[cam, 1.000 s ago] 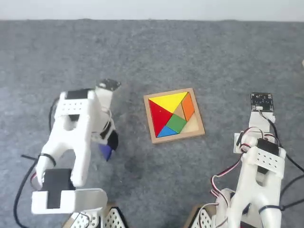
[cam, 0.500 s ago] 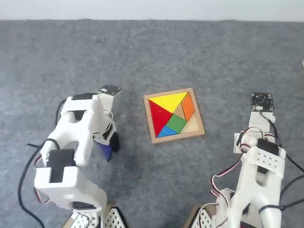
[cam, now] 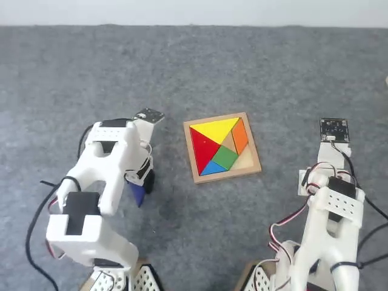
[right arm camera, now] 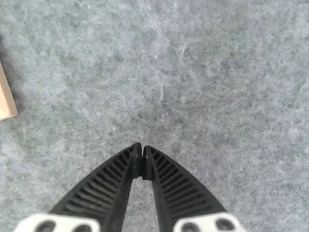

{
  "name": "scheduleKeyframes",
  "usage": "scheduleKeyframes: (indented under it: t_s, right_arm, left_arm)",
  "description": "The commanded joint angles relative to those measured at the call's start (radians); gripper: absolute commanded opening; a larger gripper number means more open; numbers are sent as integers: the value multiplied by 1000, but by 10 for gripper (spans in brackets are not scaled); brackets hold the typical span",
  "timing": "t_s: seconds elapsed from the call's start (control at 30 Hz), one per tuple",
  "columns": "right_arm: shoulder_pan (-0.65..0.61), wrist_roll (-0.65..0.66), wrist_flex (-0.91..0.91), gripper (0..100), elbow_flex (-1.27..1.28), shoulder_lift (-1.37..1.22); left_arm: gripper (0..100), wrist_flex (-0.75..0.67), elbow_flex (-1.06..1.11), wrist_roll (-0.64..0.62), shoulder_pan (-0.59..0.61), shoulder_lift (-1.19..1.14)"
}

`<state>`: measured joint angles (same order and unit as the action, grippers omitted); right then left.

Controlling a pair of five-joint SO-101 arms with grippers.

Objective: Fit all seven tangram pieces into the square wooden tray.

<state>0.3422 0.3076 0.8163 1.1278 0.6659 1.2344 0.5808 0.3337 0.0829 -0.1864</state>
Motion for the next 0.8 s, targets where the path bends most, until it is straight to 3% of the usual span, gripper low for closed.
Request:
scheduleKeyframes:
  t_s: [0.0,0.43,0.63,0.77]
  right_arm:
    - [-7,12,-18,11,-5,19]
    - [-7,12,-18,11,-5,19]
    - [-7,12,-18,11,-5,19]
    - [-7,12,-18,11,-5,19]
  left_arm:
    - [67,-12,-7,-23,-66,-12]
    - [67,216,-7,-57,-176,460]
    - [70,233,59,21,-167,473]
    - [152,232,62,21,-117,473]
